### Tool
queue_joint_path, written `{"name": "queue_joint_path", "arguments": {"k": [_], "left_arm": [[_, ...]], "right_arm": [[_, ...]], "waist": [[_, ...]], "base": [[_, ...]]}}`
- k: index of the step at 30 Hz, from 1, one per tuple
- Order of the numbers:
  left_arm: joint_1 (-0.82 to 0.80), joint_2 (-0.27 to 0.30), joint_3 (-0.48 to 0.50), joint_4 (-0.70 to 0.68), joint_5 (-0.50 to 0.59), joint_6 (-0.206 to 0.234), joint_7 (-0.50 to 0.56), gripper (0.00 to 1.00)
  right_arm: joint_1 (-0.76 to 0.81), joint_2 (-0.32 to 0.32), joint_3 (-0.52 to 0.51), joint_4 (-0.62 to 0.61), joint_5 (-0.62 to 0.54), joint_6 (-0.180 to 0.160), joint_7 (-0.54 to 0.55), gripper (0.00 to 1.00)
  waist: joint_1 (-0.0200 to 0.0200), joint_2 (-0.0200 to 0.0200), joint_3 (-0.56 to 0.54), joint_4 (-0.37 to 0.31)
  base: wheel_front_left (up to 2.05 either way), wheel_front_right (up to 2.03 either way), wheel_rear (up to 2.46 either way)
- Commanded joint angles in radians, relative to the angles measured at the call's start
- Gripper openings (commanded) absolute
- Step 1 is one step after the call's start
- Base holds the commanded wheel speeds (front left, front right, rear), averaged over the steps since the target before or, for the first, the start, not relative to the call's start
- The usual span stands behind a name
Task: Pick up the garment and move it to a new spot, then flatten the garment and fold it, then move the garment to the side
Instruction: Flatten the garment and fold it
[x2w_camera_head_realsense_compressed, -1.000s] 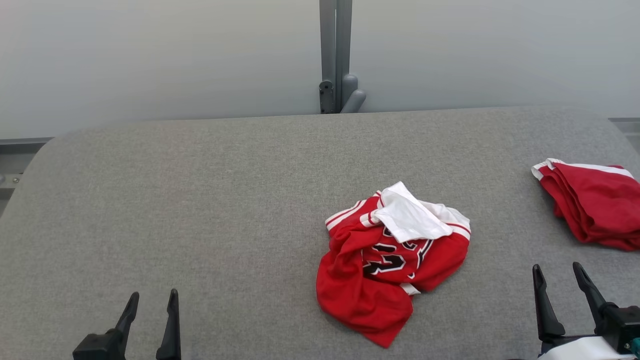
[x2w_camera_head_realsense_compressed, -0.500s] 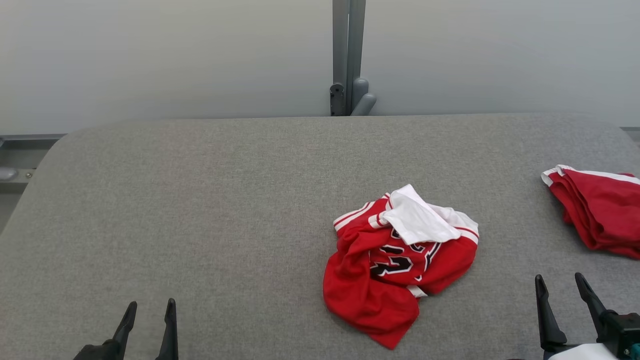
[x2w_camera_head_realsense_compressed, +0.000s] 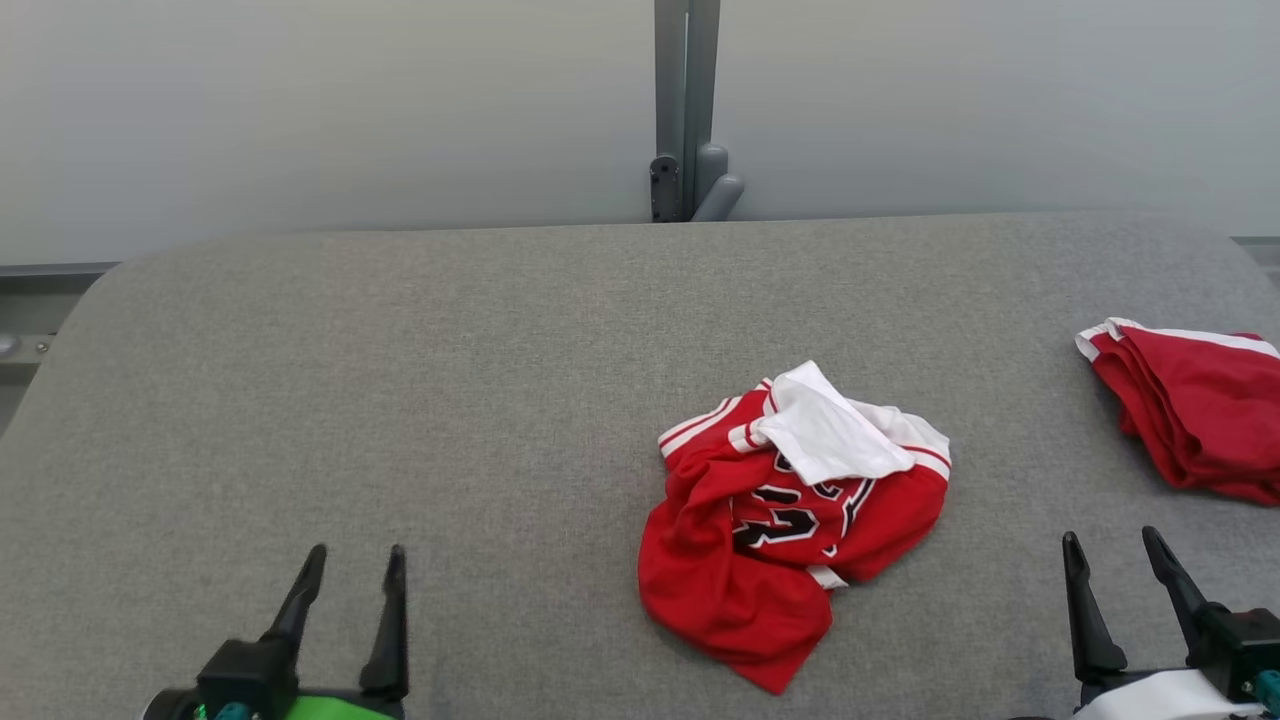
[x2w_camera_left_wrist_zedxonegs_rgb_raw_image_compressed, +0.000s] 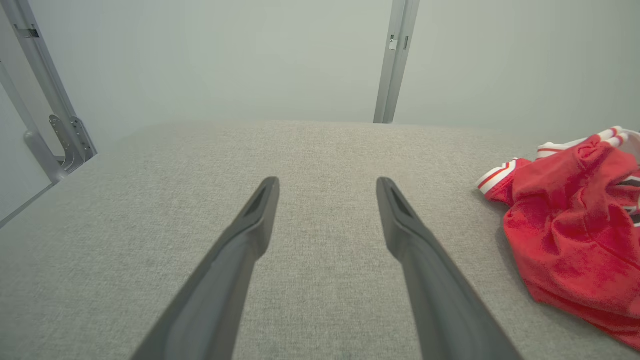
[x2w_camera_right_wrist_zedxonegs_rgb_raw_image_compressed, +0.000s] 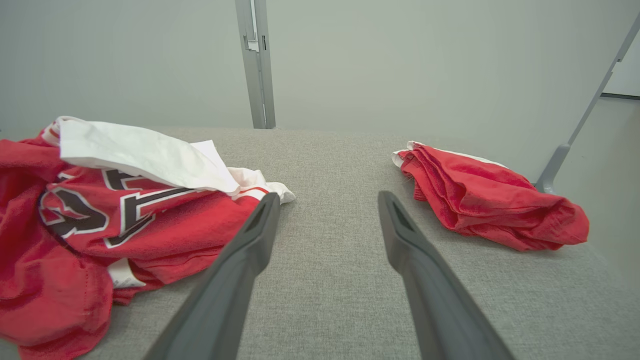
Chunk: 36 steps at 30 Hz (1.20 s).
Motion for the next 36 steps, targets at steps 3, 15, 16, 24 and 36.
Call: {"name": "queue_joint_path", "arguments": {"k": [3, 15, 16, 24, 36], "left_arm": [[-0.072, -0.015, -0.09, -0.027, 0.037, -0.007, -0.003, 1.0], [-0.363, 0.027, -0.561, -0.064, 0.038, -0.007, 0.186, 1.0], [-0.394, 0.04, -0.596, -0.05, 0.039, -0.007, 0.217, 1.0], [-0.599, 0.083, -0.758, 0.084, -0.014, -0.007, 0.391, 1.0], [-0.69, 0.102, -0.754, 0.197, -0.024, 0.016, 0.463, 0.85]], "right_arm": [[-0.03, -0.002, 0.009, -0.015, 0.005, 0.0, 0.0, 1.0], [-0.089, 0.035, 0.043, -0.038, 0.021, 0.0, 0.0, 1.0], [-0.093, 0.038, 0.048, -0.039, 0.023, 0.0, 0.0, 1.0], [-0.125, 0.055, 0.043, -0.043, 0.035, 0.0, 0.0, 1.0], [-0.132, 0.062, 0.03, -0.043, 0.033, 0.0, 0.0, 1.0]], "waist": [[0.0, 0.0, 0.016, -0.032], [0.0, 0.0, 0.069, -0.176], [0.0, 0.0, 0.078, -0.19], [0.0, 0.0, 0.129, -0.272], [0.0, 0.0, 0.156, -0.286]], "base": [[0.0, 0.0, 0.0], [0.0, 0.0, 0.0], [0.0, 0.0, 0.0], [0.0, 0.0, 0.0], [0.0, 0.0, 0.0]]}}
